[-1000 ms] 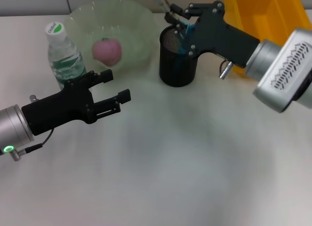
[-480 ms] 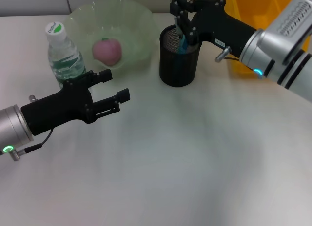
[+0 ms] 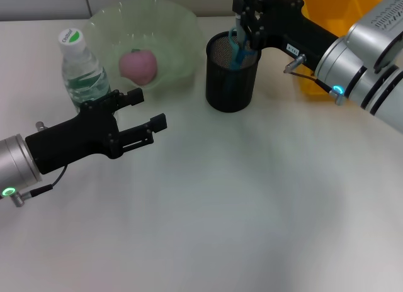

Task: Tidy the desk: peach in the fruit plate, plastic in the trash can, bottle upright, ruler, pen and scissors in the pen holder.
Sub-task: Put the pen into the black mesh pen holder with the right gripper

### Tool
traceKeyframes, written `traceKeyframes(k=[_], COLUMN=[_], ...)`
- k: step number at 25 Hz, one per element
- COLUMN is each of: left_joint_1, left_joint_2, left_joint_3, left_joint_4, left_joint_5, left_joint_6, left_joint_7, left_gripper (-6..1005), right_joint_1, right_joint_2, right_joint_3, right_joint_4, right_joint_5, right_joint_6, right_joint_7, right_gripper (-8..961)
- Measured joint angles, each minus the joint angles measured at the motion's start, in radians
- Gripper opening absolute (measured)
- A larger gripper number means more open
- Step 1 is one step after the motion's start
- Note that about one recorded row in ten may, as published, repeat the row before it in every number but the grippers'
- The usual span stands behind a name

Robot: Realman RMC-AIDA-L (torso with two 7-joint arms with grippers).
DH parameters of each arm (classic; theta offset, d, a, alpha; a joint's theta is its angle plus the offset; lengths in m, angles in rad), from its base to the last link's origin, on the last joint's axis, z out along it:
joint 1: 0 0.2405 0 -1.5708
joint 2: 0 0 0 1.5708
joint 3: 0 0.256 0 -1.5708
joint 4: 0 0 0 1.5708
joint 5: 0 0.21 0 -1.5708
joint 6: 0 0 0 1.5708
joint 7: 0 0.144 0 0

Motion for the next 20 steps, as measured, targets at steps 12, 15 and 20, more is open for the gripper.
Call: traceKeyframes(k=[12,15,20], left_joint_1=[-0.002,-0.001,-0.002], left_joint_2=[0.004,0.005,0.004], left_joint_3=[0.006,0.007,0.008], left_joint_4=[0.01,0.011,0.011], left_joint_5=[0.0,0.001,0.004], left_joint_6=[0.006,0.01,0.012], left_joint_7=[0.008,0.008,0.009], left_gripper=[797,797,797], right_joint_1=[-0.009,-0.014,-0.024], right_joint_2=[0.0,0.0,0.0], right_joint_3=[0.008,0.009,0.01], right_joint_4=[0.003,0.003,0.003], right_joint_5=[0.0,0.0,0.0], right_joint_6=[-0.008,-0.018,-0.042], right_joint_7=[0.003,0.003,0.003], right_gripper=[284,292,538])
